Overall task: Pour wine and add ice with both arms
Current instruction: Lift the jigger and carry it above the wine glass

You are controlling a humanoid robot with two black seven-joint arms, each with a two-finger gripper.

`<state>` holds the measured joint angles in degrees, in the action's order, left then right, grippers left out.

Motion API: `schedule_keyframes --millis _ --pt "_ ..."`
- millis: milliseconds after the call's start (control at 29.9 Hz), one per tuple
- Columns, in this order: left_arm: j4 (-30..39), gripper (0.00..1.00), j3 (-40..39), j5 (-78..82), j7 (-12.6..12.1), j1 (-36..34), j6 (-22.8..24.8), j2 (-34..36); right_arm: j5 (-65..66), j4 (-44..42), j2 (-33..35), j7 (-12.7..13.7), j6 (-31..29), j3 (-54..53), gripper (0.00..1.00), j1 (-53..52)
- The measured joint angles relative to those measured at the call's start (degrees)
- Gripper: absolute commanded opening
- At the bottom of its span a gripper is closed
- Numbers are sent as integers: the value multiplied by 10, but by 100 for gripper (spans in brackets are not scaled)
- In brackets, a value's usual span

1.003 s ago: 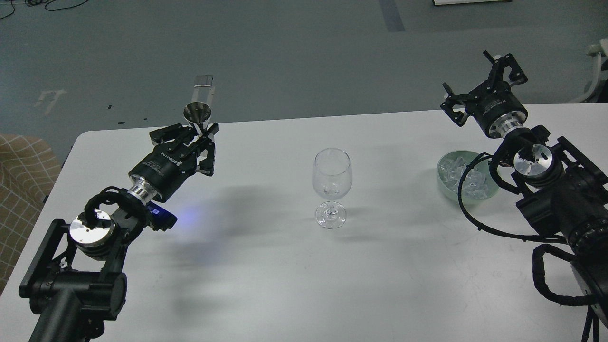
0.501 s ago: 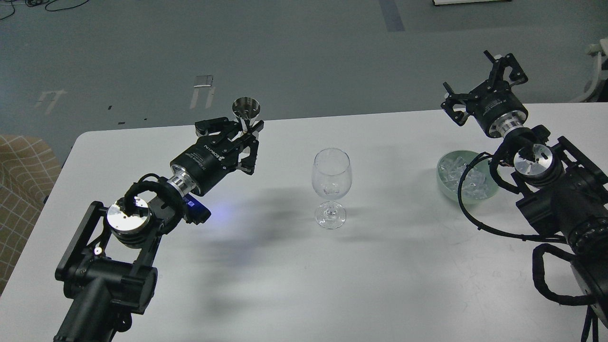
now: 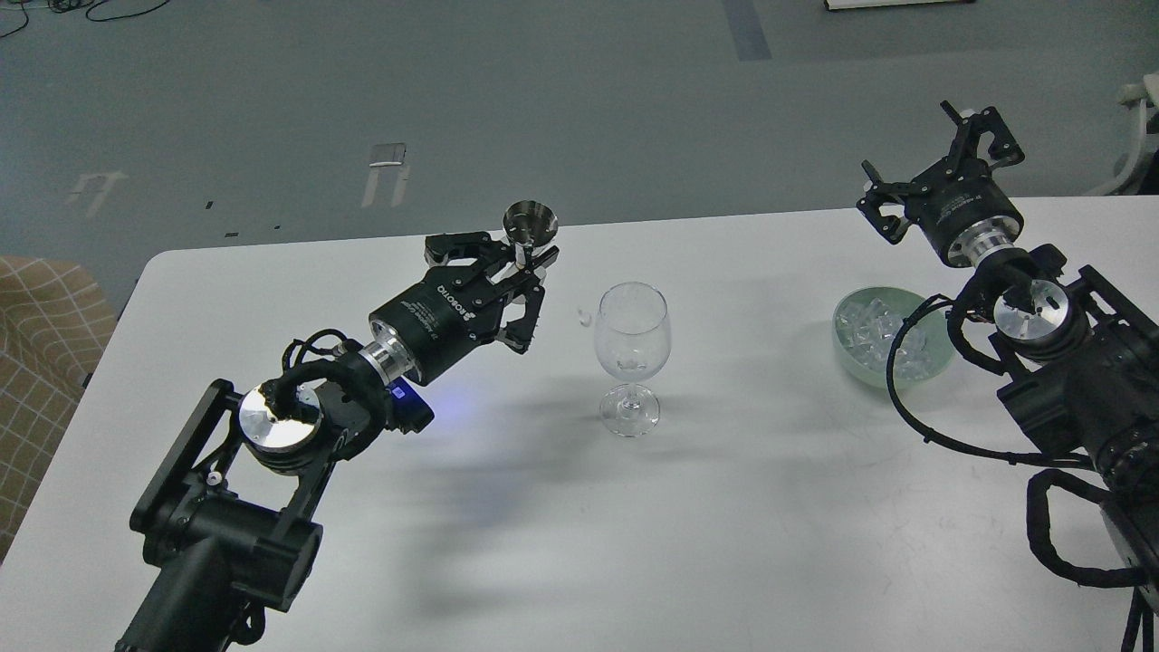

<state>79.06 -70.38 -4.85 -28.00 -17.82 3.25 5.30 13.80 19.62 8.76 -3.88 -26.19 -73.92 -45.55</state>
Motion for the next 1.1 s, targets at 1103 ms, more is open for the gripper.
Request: schedule_keyframes --millis 1103 --pt "16 1 59 36 0 -16 -34 -20 -1 2 6 0 -3 -1 100 7"
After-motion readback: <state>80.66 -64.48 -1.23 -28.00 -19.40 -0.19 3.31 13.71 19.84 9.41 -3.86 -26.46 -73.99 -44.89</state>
